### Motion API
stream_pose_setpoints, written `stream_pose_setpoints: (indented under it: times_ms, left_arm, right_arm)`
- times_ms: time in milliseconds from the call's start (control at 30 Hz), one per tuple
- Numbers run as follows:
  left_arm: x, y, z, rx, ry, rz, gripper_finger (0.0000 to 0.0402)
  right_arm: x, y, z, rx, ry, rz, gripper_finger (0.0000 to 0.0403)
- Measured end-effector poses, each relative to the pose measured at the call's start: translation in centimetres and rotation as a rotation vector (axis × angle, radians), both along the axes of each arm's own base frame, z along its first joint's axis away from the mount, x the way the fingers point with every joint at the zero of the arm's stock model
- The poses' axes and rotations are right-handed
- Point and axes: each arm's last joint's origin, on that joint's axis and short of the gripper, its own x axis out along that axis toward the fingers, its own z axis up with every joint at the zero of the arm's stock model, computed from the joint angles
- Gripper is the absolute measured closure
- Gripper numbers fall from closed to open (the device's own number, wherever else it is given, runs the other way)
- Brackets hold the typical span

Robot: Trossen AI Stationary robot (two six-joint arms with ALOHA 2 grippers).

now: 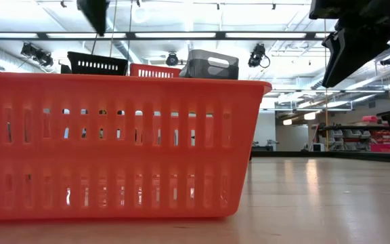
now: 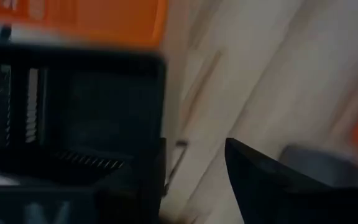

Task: Stack baskets on shelf by color
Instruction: Stack the right orange bin on top of the other orange bin on the shelf

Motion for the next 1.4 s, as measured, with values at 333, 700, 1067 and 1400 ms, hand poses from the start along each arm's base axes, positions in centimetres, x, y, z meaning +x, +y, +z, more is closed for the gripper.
stream_pose_setpoints:
  times_ms: [333, 700, 1067, 1400]
  left_arm:
    - [2.3, -6.7, -1.7, 0.043, -0.073, -0.46, 0.0259]
    - [5.1, -16.6, -10.0, 0.202, 0.028, -1.078, 0.0271]
    - [5.1, -22.4, -15.1, 0.273, 0.103, -1.378, 0.0264]
    - [4.6, -24.1, -15.7, 0.271, 0.069, -1.425, 0.0271]
  right_arm:
    - [0.7, 0.3, 0.3, -0.026, -0.039, 0.108, 0.0304]
    - [0.8, 0.4, 0.4, -0.02, -0.056, 0.113, 0.0304]
    - [0.8, 0.4, 0.4, -0.021, -0.056, 0.113, 0.0304]
    - [0.9, 0.4, 0.4, -0.027, -0.056, 0.126, 0.0304]
